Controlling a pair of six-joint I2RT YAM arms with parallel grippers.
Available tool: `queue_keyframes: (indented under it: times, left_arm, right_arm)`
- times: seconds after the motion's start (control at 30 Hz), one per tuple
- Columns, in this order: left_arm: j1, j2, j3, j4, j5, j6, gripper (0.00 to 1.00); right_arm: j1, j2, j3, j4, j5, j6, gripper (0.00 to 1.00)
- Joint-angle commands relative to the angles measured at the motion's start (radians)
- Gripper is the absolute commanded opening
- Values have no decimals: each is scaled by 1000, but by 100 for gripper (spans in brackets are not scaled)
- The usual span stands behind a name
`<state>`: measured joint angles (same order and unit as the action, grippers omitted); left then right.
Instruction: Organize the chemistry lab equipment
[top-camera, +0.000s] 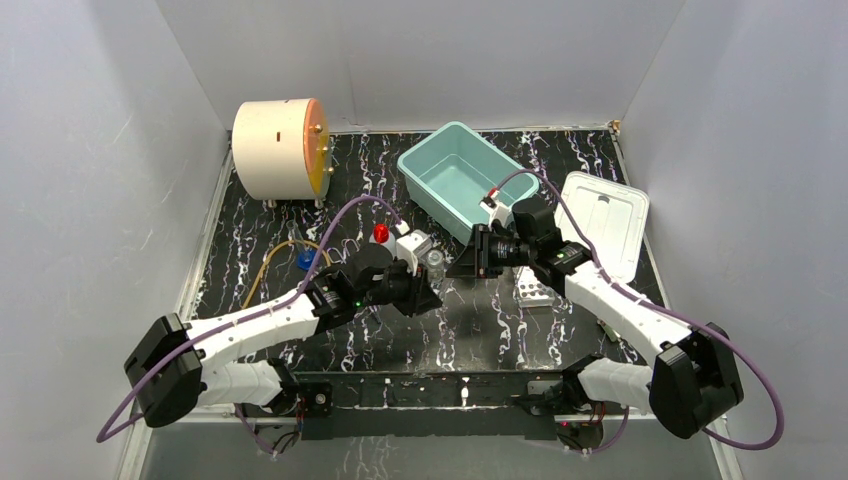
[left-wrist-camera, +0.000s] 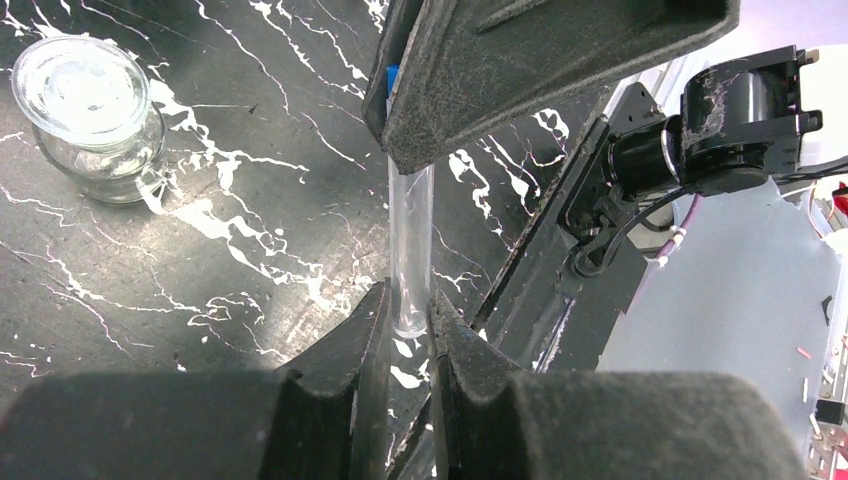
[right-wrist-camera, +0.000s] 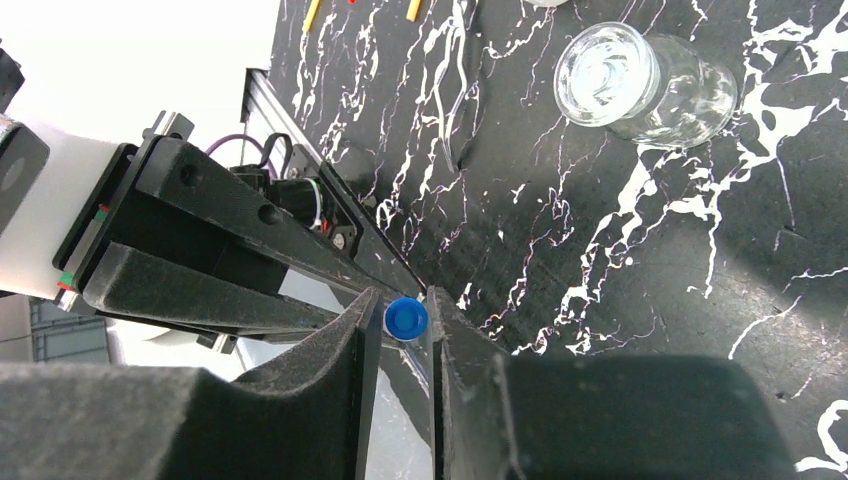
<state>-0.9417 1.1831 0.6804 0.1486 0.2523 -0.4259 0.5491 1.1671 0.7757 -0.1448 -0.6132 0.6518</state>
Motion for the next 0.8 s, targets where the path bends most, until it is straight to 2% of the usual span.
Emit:
queue_keyframes:
  times: [0.0, 0.03, 0.07, 0.1, 0.13, 0.17, 0.27, 0.5, 0.6, 0.77]
  left_arm:
    - [1, -27, -1, 4, 11, 19, 0]
    - [0, -27, 0, -1, 6, 18, 0]
    - [1, -29, 0, -7, 1, 17, 7]
    - [1, -31, -2, -11, -5, 18, 23]
    - [0, -38, -7, -13, -10, 23, 43]
    - [1, -48, -15, -7, -22, 23, 58]
    - [1, -78, -32, -9, -85, 14, 83]
    - [1, -109, -2, -80, -164, -48, 90]
    - [1, -127, -4, -100, -173, -83, 92]
    - [1, -169, -19, -124, -192, -132, 93]
  right_arm:
    - [-1, 7, -4, 59, -32, 6, 29]
    - [-2, 5, -4, 59, -25, 6, 27]
    - [-2, 4, -4, 58, -16, 6, 26]
    - [-3, 1, -3, 52, -3, 2, 25]
    - [-2, 0, -1, 48, 2, -5, 23]
    - [-2, 0, 1, 41, 4, -16, 23]
    - [-3, 7, 20, -14, 60, -64, 22]
    - [-3, 3, 123, -261, 382, -198, 22]
    - [-3, -14, 157, -360, 552, -227, 22]
    - [-2, -60, 165, -453, 742, -233, 19]
